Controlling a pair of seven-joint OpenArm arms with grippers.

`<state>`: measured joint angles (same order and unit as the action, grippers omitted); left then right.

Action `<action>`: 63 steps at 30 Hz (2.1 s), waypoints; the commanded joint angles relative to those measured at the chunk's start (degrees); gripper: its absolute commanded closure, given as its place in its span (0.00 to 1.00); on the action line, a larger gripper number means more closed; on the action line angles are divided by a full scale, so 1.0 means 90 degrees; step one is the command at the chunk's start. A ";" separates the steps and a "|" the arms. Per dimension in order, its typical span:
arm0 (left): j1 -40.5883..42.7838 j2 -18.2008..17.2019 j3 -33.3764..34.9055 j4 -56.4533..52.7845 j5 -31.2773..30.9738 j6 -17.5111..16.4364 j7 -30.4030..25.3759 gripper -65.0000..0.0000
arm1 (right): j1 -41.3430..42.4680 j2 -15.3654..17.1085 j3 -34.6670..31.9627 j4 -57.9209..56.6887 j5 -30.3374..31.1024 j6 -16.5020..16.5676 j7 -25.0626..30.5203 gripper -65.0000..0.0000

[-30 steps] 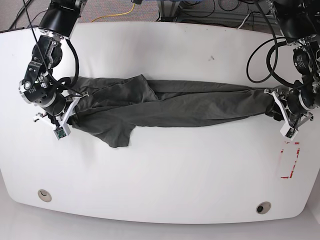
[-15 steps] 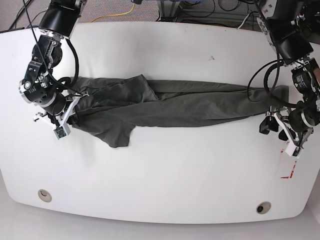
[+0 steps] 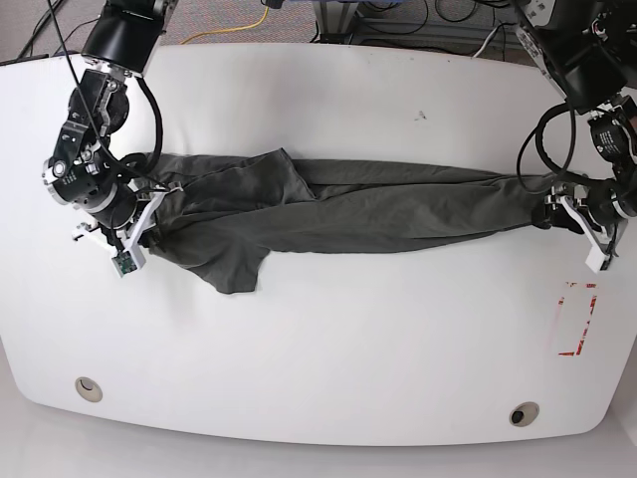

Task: Layout the t-shirt on the table in an organized manner, then fold the t-shirt properly
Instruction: 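Hold the shirt with the right gripper and adjust the left gripper's grip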

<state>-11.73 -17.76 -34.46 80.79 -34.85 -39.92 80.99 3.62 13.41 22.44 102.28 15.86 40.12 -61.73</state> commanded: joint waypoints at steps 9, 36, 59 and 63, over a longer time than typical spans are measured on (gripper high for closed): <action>-0.0236 -0.0015 0.0044 -0.0347 -0.0167 -0.0009 -0.0379 0.31 | 0.0091 0.0009 -0.0007 0.0108 0.0070 -0.0013 0.0144 0.90; -0.0753 0.0200 0.0757 -0.1490 -0.0167 -0.0009 -0.0906 0.31 | 0.0091 0.0000 -0.0017 0.0108 0.0070 -0.0013 0.0144 0.90; -0.0236 -0.0132 0.0727 -0.1470 -0.1202 -0.0009 -0.0555 0.32 | 0.0101 0.0000 -0.0017 0.0108 0.0070 -0.0013 0.0144 0.90; -0.0206 -0.0278 0.0727 -0.1470 -0.1202 -0.0009 -0.0555 0.32 | 0.0111 0.0000 -0.0017 0.0108 0.0070 -0.0013 0.0144 0.90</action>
<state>-12.47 -18.37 -27.73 66.59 -44.66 -39.92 76.71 3.62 12.71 22.06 102.28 15.84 40.10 -61.73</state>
